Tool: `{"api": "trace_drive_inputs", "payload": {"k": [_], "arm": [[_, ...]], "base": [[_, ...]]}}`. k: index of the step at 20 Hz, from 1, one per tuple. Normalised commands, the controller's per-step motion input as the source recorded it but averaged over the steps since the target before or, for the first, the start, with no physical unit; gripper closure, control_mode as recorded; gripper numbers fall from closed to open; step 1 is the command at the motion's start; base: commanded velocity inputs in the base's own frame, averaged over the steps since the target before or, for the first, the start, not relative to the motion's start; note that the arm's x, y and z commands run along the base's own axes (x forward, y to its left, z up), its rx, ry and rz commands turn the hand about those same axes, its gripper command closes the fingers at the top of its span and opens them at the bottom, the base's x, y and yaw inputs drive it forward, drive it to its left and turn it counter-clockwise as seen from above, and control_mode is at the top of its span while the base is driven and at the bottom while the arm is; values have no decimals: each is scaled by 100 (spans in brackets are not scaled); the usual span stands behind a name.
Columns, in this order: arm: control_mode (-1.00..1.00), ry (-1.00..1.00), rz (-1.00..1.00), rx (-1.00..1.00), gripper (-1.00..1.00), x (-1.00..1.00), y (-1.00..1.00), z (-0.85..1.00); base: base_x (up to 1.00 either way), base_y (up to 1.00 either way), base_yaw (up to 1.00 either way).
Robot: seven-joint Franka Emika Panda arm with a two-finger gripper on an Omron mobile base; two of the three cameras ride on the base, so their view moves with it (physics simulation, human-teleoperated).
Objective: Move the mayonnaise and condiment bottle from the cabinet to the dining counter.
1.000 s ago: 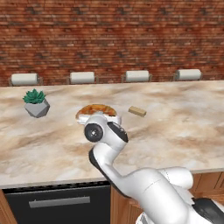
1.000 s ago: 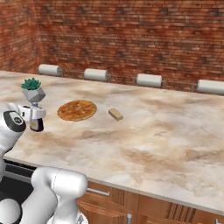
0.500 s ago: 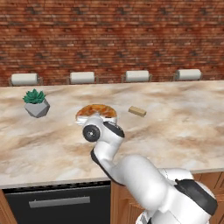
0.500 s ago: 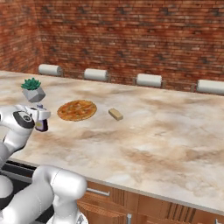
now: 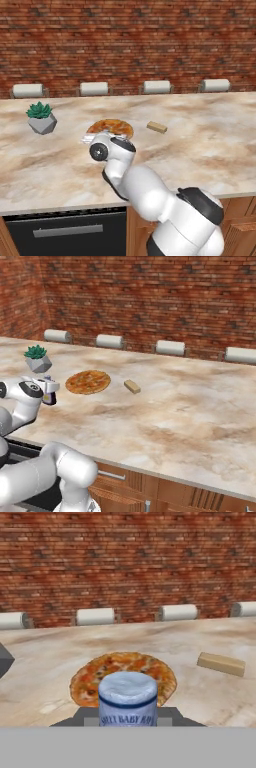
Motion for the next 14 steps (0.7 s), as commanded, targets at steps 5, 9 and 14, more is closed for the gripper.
{"api": "trace_drive_inputs", "payload": {"k": [5, 9, 14], "arm": [[-100, 0, 0, 0, 100, 27, 14, -21], [-100, -3, 0, 0, 100, 16, 8, -23], [-100, -4, 0, 0, 100, 15, 9, -24]], "base": [[0, 0, 0], [0, 0, 0], [0, 0, 0]]}}
